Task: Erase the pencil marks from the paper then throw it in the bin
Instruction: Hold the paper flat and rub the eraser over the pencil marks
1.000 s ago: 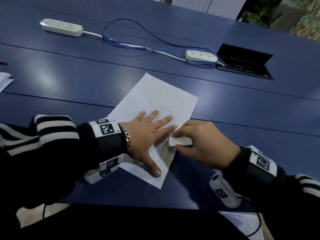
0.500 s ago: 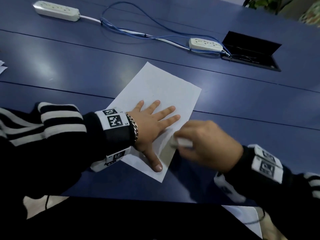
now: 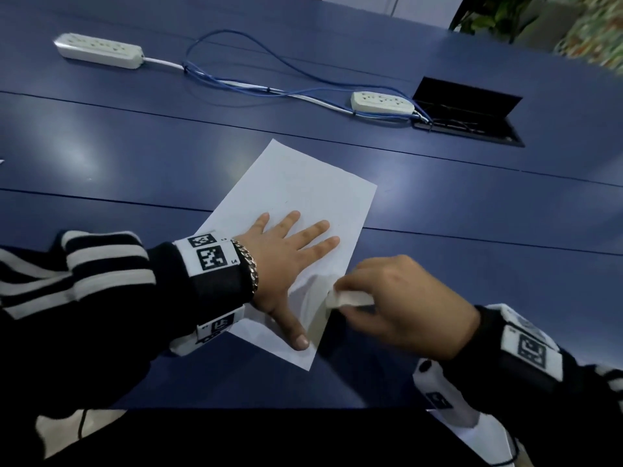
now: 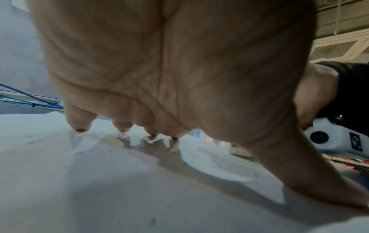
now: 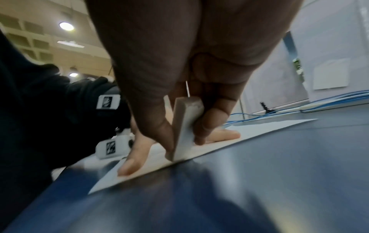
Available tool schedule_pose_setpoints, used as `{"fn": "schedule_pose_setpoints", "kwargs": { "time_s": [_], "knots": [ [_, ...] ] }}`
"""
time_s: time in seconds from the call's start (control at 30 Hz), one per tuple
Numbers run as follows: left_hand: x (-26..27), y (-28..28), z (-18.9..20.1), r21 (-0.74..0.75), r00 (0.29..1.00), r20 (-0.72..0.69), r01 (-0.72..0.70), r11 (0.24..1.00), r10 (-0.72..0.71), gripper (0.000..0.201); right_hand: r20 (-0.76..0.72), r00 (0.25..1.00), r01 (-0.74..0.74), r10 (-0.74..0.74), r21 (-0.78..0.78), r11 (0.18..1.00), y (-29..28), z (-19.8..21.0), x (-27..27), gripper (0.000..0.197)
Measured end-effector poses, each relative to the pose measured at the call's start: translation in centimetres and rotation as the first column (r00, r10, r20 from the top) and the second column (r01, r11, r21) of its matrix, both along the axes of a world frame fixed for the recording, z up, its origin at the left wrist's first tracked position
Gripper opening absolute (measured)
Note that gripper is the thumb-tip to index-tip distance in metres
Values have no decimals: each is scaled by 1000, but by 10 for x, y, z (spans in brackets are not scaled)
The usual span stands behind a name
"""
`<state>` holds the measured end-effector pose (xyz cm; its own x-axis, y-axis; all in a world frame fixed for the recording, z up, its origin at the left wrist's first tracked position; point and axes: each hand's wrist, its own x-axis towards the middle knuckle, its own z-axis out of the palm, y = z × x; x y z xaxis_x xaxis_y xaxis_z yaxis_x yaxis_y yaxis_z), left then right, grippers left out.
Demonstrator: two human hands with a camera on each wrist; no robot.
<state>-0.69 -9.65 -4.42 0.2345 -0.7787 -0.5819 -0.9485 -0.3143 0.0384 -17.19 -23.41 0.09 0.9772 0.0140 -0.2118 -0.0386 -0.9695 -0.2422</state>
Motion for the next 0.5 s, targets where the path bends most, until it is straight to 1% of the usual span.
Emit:
{"fn": "schedule_pose_setpoints", "kwargs": {
  "time_s": [0.07,0.13,0.2,0.27,0.37,0.43,0.5],
  "knots": [
    [1,0,1,-9,1000,-2,17,1000,-17,161,122,984,123,-128,46,991,-12,8,-6,23],
    [2,2,2,-11,999,0,39,999,-39,157,235,936,232,-261,145,962,-18,19,-18,24],
    [5,6,6,-16,999,-12,42,999,-42,154,294,878,319,-377,229,920,-17,25,-32,29],
    [10,11,12,-29,999,-28,40,999,-40,153,292,837,387,-463,284,877,-14,24,-44,32],
    [11,22,17,-13,999,-28,21,1000,-21,150,249,817,428,-520,341,837,-4,13,-60,34],
    [7,30,14,13,1000,-29,-11,1000,11,147,217,833,419,-508,352,837,6,3,-65,31],
    [3,34,8,37,1000,-18,-23,999,24,148,170,872,382,-459,350,856,19,-7,-66,31]
  ]
}}
